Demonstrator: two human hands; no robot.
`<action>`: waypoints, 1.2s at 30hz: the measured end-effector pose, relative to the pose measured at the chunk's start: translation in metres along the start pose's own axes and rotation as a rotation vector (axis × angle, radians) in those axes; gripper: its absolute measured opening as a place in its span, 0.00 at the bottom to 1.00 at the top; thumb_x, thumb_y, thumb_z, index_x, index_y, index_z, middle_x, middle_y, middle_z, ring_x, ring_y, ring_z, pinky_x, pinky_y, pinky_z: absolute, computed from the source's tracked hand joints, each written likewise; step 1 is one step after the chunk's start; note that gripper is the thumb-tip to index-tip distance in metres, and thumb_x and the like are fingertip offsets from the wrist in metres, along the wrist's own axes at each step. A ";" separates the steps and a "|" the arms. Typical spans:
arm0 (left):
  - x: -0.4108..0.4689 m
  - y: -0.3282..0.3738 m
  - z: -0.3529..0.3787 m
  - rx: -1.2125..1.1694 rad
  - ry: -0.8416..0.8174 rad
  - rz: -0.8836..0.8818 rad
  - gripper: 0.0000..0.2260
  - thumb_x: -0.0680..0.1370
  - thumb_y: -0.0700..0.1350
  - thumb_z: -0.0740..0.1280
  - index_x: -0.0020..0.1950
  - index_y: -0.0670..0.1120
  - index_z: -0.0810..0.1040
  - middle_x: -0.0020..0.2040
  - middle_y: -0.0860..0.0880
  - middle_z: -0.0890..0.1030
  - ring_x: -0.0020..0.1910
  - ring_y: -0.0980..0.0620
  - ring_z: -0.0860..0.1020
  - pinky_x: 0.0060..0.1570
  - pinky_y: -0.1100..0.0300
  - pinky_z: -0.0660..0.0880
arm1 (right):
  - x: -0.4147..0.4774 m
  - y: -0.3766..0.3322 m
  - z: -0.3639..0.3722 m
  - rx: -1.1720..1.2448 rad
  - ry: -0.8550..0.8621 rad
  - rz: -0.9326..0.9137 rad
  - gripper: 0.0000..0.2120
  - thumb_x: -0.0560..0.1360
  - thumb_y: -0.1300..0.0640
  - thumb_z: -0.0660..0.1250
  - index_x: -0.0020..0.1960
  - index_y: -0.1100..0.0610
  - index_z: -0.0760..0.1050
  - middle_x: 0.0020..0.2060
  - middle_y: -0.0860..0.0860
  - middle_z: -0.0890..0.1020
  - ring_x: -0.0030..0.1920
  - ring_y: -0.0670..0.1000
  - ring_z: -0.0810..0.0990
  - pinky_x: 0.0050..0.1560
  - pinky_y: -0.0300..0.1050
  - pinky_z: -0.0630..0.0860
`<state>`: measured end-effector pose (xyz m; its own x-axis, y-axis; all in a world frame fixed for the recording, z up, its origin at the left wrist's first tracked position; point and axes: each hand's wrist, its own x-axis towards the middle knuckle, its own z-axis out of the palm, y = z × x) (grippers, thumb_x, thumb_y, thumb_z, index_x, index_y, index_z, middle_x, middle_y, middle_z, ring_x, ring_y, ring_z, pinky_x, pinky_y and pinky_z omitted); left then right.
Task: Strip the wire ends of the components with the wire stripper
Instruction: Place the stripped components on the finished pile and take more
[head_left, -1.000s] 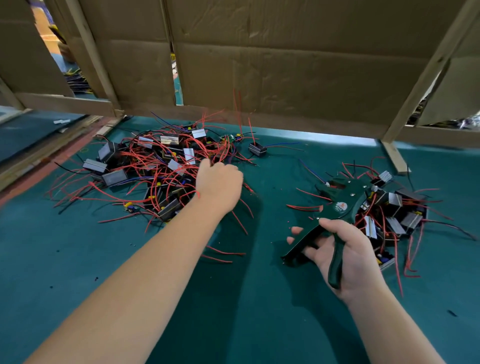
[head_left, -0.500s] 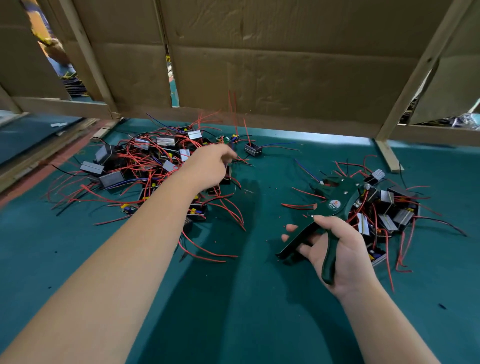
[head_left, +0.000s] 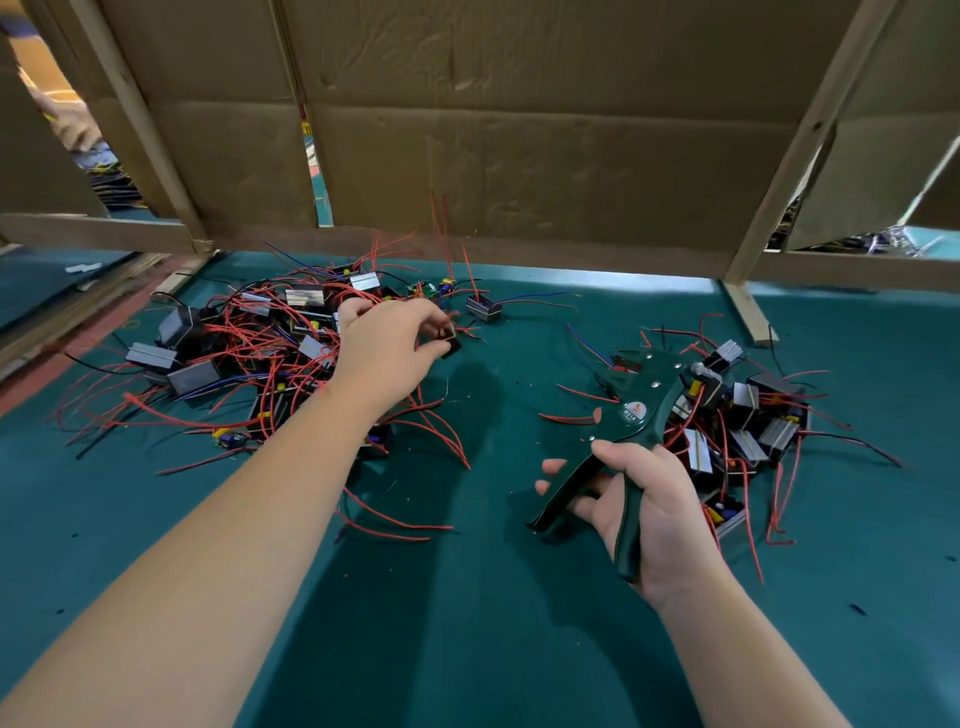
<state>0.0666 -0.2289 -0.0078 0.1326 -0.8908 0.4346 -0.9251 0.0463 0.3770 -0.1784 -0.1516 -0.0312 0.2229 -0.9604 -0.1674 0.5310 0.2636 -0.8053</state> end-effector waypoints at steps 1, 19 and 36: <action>0.000 0.005 -0.006 -0.181 0.009 -0.041 0.06 0.75 0.46 0.72 0.50 0.53 0.79 0.44 0.59 0.80 0.49 0.59 0.78 0.61 0.58 0.65 | -0.001 0.000 0.001 -0.003 -0.003 0.002 0.22 0.61 0.59 0.70 0.51 0.59 0.64 0.44 0.59 0.69 0.44 0.65 0.82 0.44 0.64 0.80; -0.083 0.048 -0.009 -1.678 -0.165 -0.634 0.14 0.69 0.50 0.64 0.53 0.47 0.78 0.37 0.53 0.83 0.31 0.59 0.78 0.33 0.68 0.75 | -0.016 -0.023 0.001 0.258 -0.473 0.141 0.27 0.60 0.56 0.79 0.57 0.62 0.80 0.43 0.59 0.82 0.41 0.57 0.82 0.44 0.56 0.80; -0.096 0.040 0.001 -1.444 -0.249 -0.379 0.08 0.64 0.39 0.72 0.41 0.47 0.83 0.33 0.51 0.81 0.35 0.57 0.79 0.41 0.68 0.77 | -0.017 0.005 0.021 0.057 -0.465 0.167 0.31 0.59 0.57 0.81 0.58 0.66 0.78 0.36 0.65 0.79 0.40 0.61 0.81 0.45 0.60 0.78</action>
<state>0.0166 -0.1419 -0.0353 0.0773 -0.9962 0.0405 0.3012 0.0621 0.9515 -0.1624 -0.1317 -0.0210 0.6429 -0.7659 -0.0095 0.4982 0.4276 -0.7543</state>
